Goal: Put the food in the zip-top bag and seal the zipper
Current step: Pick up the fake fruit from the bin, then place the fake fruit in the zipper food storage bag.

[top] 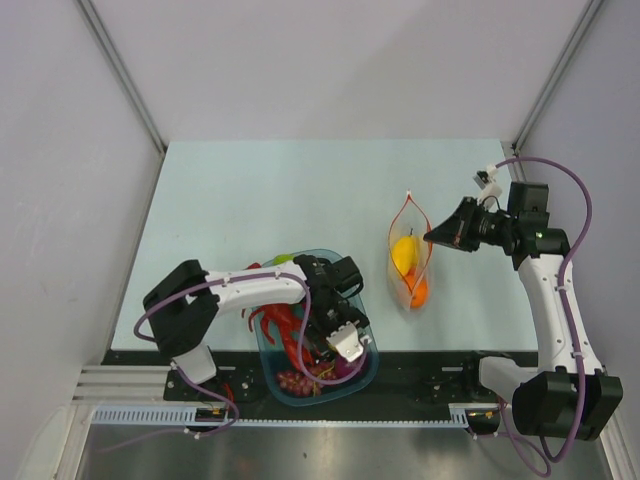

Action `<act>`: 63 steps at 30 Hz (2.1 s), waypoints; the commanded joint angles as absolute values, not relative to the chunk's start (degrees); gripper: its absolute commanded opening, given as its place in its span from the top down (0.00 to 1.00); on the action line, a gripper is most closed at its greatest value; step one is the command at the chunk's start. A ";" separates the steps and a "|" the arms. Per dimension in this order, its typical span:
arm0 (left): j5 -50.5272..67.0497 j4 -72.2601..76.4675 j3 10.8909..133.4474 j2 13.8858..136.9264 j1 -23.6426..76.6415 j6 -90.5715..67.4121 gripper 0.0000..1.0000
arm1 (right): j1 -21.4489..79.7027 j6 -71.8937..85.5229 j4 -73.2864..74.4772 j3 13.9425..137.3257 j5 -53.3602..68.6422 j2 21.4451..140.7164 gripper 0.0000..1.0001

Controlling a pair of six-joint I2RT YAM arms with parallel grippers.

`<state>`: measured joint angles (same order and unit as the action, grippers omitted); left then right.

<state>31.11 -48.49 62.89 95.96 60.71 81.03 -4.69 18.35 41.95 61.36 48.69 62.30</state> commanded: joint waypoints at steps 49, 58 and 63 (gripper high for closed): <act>4.65 -1.94 80.51 93.96 51.06 -47.20 0.44 | -3.69 28.74 30.67 59.41 49.92 58.18 1.00; 9.58 -5.97 80.95 86.49 49.58 -27.62 0.00 | -4.66 25.23 33.22 59.33 51.32 57.92 1.00; 21.49 -17.70 79.72 79.38 40.99 -3.65 0.00 | -5.19 18.75 37.08 60.11 52.73 57.13 1.00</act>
